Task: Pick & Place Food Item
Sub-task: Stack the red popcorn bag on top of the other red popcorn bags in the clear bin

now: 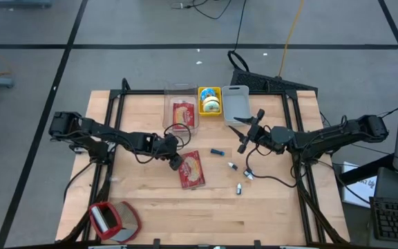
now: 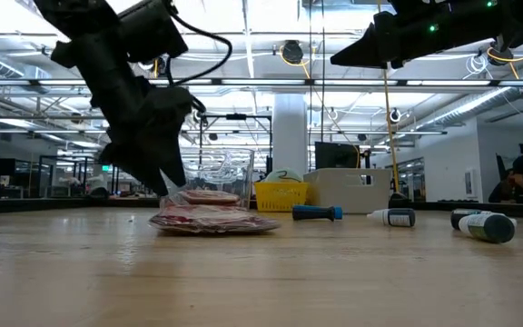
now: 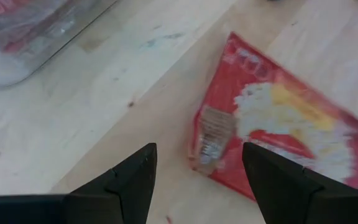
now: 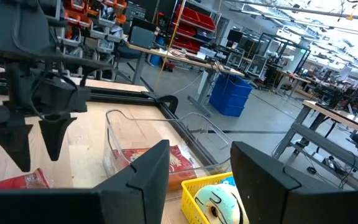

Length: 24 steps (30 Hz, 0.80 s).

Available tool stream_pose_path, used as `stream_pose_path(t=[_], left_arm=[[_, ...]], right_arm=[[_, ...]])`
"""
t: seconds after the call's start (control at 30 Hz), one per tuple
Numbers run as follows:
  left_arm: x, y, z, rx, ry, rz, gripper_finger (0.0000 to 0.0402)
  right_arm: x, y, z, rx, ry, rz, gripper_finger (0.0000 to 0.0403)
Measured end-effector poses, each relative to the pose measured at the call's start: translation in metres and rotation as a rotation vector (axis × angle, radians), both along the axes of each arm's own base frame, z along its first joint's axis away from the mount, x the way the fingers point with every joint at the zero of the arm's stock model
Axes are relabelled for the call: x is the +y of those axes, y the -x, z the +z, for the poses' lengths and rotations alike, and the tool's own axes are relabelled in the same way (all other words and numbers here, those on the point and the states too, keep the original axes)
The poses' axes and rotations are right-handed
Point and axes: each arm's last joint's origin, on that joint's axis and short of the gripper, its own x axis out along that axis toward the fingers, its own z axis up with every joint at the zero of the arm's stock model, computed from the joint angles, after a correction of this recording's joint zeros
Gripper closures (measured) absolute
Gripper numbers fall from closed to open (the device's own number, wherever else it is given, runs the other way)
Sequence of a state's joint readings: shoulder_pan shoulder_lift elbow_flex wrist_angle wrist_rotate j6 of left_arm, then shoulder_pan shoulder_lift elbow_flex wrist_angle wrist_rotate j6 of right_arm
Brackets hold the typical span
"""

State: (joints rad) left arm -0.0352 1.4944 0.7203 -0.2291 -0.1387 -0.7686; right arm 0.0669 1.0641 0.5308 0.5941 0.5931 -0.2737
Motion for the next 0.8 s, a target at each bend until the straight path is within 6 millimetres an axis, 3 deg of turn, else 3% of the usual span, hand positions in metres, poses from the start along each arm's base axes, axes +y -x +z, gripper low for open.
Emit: stream_pose_path(t=[0.33, 0.57, 0.67, 0.8], left_arm=[[-0.001, -0.012, -0.026, 0.032, -0.002, -0.017, 0.0163], [-0.001, -0.013, -0.027, 0.027, -0.009, -0.026, 0.0167], [-0.001, -0.014, -0.026, 0.019, -0.007, -0.028, 0.0196], [-0.001, -0.014, -0.026, 0.012, -0.006, -0.028, 0.0265]], right_arm=[[0.0, 0.0, 0.0, 0.0, 0.0, -0.003, 0.0241], [0.0, 0.0, 0.0, 0.003, 0.0, -0.004, 0.0243], [0.0, 0.0, 0.0, 0.002, 0.003, -0.004, 0.0241], [0.0, 0.0, 0.0, 0.003, 0.005, -0.004, 0.0242]])
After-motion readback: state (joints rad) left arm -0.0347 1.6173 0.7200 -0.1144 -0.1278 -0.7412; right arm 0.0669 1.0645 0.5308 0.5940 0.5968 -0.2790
